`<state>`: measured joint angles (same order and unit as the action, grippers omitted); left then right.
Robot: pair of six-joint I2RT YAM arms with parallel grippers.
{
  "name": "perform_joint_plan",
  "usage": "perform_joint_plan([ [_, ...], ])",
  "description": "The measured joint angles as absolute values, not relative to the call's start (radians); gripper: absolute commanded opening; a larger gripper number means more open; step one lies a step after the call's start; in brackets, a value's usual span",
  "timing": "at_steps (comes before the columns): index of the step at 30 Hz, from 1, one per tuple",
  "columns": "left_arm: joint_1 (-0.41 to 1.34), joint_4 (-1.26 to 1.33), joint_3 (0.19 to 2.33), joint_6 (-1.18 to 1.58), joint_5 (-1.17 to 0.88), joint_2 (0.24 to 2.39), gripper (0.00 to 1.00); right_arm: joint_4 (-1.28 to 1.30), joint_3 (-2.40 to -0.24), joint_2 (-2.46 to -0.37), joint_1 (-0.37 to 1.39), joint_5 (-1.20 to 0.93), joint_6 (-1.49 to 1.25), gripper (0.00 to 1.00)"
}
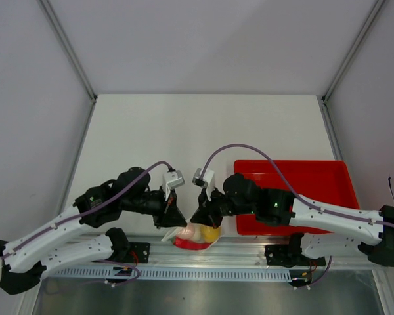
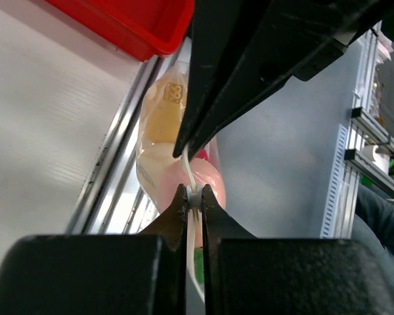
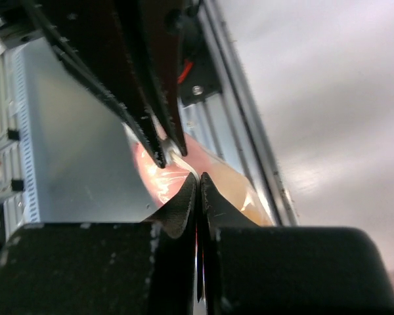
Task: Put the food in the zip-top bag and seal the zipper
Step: Zip the zipper food storage bag at the center of the board.
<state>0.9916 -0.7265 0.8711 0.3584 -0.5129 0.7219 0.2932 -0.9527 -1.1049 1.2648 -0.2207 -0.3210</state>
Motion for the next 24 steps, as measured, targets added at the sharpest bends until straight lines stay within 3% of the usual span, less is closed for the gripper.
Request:
perform_joint_plan([
  [13, 0.988, -0.731, 0.872, 0.36, -0.409, 0.809, 0.01, 0.155, -0.75, -1.056, 1.107, -0.237, -0.402, 0.0],
  [24, 0.989, -0.823, 0.872, 0.367, -0.429, 0.775, 0.01, 0.163, -0.71, -1.055, 1.068, -0.225, -0.411, 0.0],
])
